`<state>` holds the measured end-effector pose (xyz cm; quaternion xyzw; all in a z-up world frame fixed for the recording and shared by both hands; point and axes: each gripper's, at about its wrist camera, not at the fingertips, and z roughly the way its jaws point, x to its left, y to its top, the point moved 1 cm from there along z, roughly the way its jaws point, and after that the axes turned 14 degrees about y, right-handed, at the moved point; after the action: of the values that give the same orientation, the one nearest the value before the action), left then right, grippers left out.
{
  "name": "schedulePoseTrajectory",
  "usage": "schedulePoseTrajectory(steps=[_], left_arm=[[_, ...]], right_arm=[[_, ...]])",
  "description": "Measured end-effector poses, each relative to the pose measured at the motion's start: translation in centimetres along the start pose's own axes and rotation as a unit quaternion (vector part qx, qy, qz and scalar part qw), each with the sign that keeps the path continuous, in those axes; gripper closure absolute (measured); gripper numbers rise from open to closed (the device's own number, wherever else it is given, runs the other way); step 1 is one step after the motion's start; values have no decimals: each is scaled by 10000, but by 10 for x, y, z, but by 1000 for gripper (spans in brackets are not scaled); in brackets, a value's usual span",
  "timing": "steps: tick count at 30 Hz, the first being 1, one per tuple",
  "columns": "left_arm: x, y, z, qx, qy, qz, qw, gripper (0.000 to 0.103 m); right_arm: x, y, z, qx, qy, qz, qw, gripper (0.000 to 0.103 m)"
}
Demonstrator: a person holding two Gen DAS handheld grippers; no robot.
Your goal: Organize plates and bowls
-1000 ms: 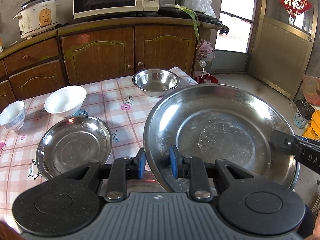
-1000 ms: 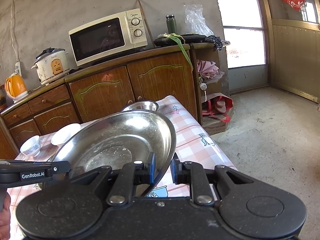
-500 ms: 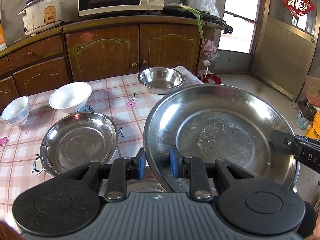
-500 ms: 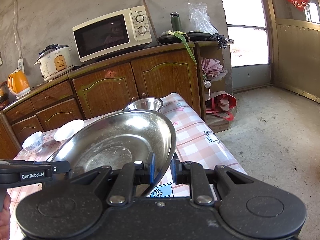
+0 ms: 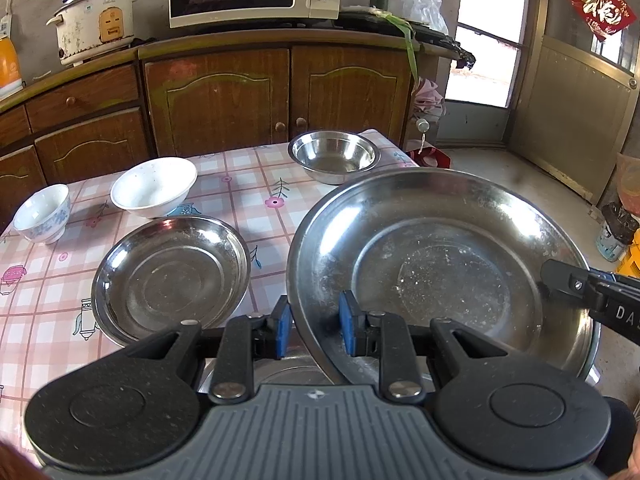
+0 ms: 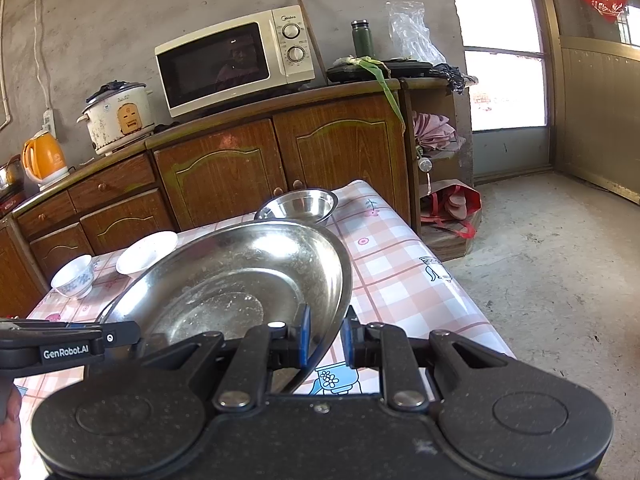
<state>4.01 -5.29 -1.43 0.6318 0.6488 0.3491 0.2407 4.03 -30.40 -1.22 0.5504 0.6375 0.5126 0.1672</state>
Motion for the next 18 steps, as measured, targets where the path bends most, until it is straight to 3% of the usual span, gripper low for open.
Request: schedulePoseTrajectory(steps=[18], left_arm=[[13,-8,-5,21,143,-37,9999,78]], right_arm=[[0,0,8,154,182,-73,9997,81]])
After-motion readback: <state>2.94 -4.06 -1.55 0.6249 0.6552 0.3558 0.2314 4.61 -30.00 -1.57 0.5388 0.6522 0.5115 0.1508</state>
